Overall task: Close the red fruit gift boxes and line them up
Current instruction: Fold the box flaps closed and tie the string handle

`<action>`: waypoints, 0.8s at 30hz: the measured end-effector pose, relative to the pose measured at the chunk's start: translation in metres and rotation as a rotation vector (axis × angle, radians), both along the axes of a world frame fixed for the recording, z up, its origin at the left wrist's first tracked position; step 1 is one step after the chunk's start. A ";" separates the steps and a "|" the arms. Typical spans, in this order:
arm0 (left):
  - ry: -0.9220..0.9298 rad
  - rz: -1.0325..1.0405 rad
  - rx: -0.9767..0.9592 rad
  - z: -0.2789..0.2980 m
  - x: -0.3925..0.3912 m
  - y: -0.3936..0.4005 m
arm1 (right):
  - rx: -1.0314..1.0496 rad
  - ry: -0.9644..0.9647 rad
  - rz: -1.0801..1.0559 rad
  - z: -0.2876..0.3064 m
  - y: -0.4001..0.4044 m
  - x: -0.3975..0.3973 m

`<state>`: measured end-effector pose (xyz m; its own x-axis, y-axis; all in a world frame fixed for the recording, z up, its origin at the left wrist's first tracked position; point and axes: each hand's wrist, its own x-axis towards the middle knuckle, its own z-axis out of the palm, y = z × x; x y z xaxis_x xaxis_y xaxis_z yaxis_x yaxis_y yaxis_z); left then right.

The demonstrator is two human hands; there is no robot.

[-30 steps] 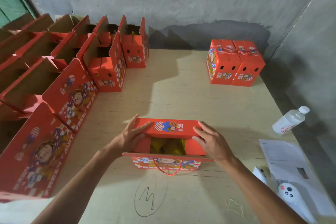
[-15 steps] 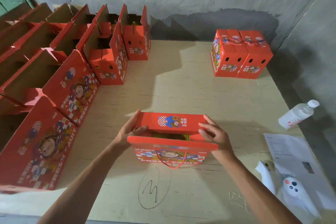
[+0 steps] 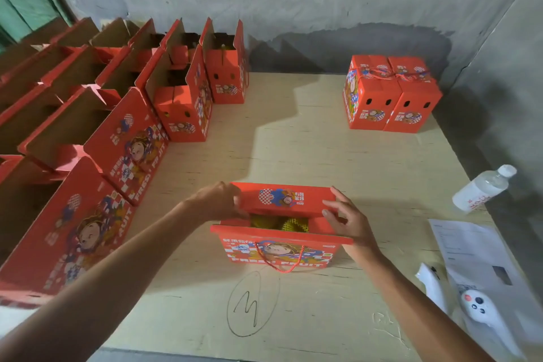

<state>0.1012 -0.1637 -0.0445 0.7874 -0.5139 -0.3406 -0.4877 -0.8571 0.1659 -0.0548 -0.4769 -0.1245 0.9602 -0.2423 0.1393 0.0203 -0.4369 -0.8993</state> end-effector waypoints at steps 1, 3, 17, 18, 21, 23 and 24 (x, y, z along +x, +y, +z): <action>0.005 -0.039 0.147 0.002 -0.002 -0.012 | 0.014 0.009 -0.004 0.000 0.001 -0.001; -0.054 -0.069 0.325 0.004 -0.008 -0.033 | 0.014 0.014 -0.011 0.000 0.002 -0.002; -0.175 0.273 0.233 -0.017 -0.058 -0.061 | -0.173 -0.015 -0.059 0.006 0.006 -0.006; -0.168 0.272 0.192 -0.018 -0.059 -0.057 | -0.185 -0.009 -0.061 0.007 0.006 -0.006; -0.143 0.275 0.022 -0.021 -0.064 -0.041 | -0.318 0.044 -0.078 0.016 0.008 -0.007; -0.166 0.303 -0.129 -0.027 -0.068 -0.028 | -0.535 0.130 -0.085 0.027 0.009 -0.004; -0.191 0.318 -0.205 -0.030 -0.070 -0.023 | -0.671 0.192 -0.067 0.034 0.010 0.000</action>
<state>0.0310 -0.1871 -0.0741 0.9568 -0.2767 -0.0890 -0.2423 -0.9285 0.2813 -0.0549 -0.4665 -0.0908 0.9686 -0.2232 0.1091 -0.1586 -0.8935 -0.4201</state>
